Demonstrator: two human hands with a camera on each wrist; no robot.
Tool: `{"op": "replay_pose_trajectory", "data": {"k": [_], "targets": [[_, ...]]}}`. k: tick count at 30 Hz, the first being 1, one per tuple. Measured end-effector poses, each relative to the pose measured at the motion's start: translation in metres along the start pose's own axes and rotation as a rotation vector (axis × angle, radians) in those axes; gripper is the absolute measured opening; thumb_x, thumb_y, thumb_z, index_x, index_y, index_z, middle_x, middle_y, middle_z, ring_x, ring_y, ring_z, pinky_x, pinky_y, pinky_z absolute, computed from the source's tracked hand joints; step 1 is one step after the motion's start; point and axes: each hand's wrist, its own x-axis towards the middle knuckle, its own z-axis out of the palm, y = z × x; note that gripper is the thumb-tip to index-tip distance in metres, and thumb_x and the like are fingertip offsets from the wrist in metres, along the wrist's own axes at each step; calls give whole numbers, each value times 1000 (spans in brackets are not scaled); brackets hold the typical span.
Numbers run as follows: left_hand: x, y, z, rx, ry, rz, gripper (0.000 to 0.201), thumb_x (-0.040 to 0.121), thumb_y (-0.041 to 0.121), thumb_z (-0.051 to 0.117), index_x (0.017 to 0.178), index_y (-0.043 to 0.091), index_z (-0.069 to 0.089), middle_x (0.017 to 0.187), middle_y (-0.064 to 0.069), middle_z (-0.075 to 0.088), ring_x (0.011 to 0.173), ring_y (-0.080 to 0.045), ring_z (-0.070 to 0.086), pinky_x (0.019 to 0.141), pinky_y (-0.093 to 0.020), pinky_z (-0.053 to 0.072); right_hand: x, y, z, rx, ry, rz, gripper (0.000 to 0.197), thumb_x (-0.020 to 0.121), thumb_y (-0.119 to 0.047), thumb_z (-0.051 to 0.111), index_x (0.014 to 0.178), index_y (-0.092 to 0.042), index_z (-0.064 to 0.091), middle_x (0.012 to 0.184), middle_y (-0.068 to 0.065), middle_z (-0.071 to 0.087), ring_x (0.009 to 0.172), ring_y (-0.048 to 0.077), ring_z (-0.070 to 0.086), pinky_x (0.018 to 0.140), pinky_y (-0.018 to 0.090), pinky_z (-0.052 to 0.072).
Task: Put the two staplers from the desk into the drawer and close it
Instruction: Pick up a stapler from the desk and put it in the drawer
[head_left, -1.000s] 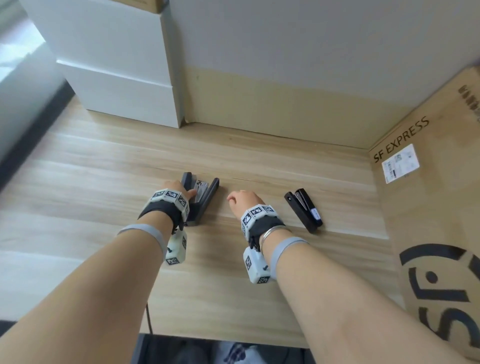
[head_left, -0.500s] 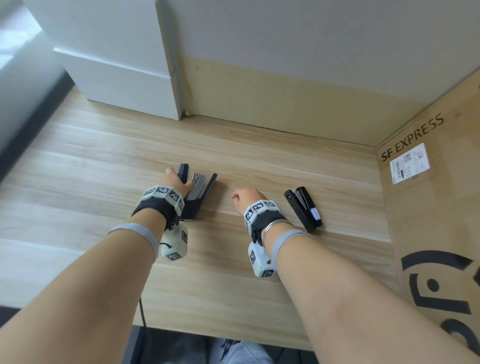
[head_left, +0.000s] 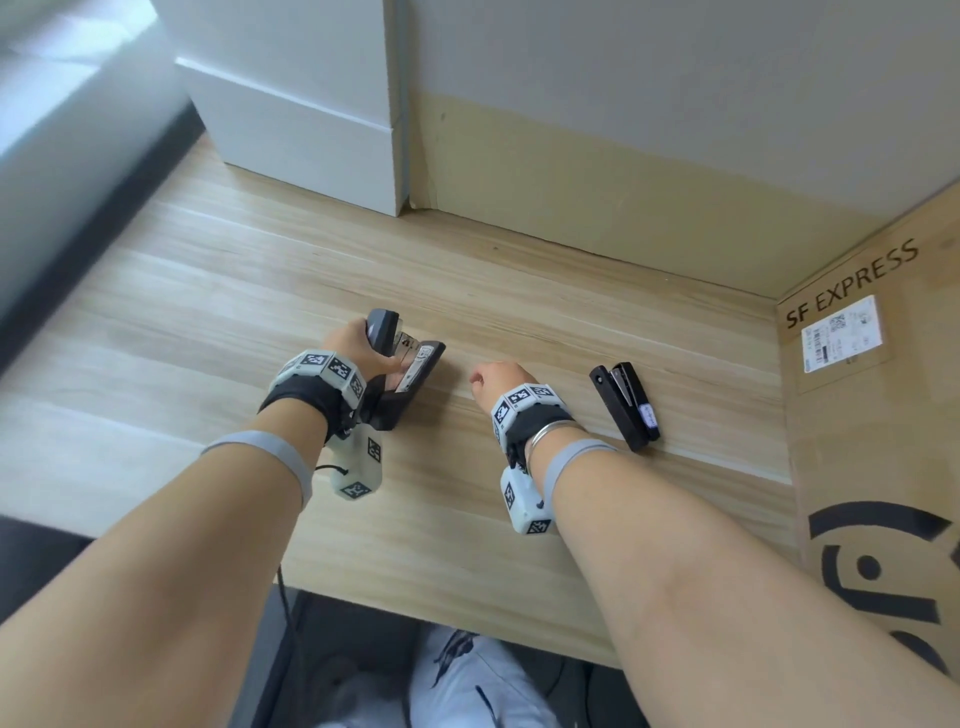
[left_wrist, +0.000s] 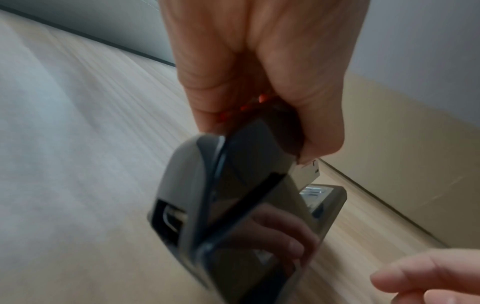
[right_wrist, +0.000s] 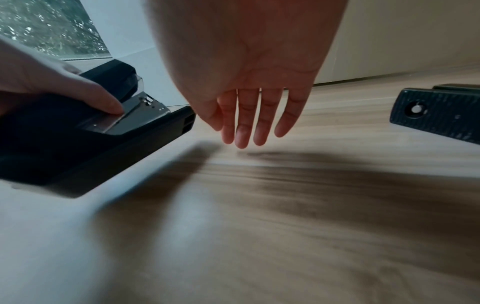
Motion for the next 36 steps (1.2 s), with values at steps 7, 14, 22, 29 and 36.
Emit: {"op": "replay_pose_trajectory", "data": {"k": [7,14,22,29,36], "targets": [[-53,-63,-44,-81,119,-12,53,77,28,71,117,1,50,100,-13,59,101,-32,61,76,-33,43,-22,-62,25,-25,70,-61,33,94,-15,42,119,-19,64,129,8,60,119,31,55,99,37,46],[-112,-162,-85,-99,230,-72,44,76,24,67,113,6,52,108,-14,66,93,-29,60,82,-34,48,-48,-131,62,-109,89,-106,36,95,-16,41,126,-21,59,138,6,50,129,29,44,104,39,38],[-181,-287,-98,-164,334,-220,31,73,26,64,96,11,50,88,-7,59,81,-26,54,73,-30,40,-68,-197,115,-119,166,-162,44,91,-12,47,134,-19,50,140,7,45,130,28,42,107,39,33],[-200,-369,-59,-103,260,-354,32,71,24,64,94,11,45,87,-14,64,82,-34,62,75,-40,53,-69,-225,155,-98,235,-219,53,92,-13,45,144,-23,36,157,2,26,147,22,20,118,41,18],[-173,-410,-9,-70,162,-441,36,72,24,66,95,10,42,90,-12,59,81,-32,54,74,-38,49,-56,-223,176,-118,278,-139,58,97,-27,37,151,-30,16,163,-5,6,151,20,3,120,47,5]]}}
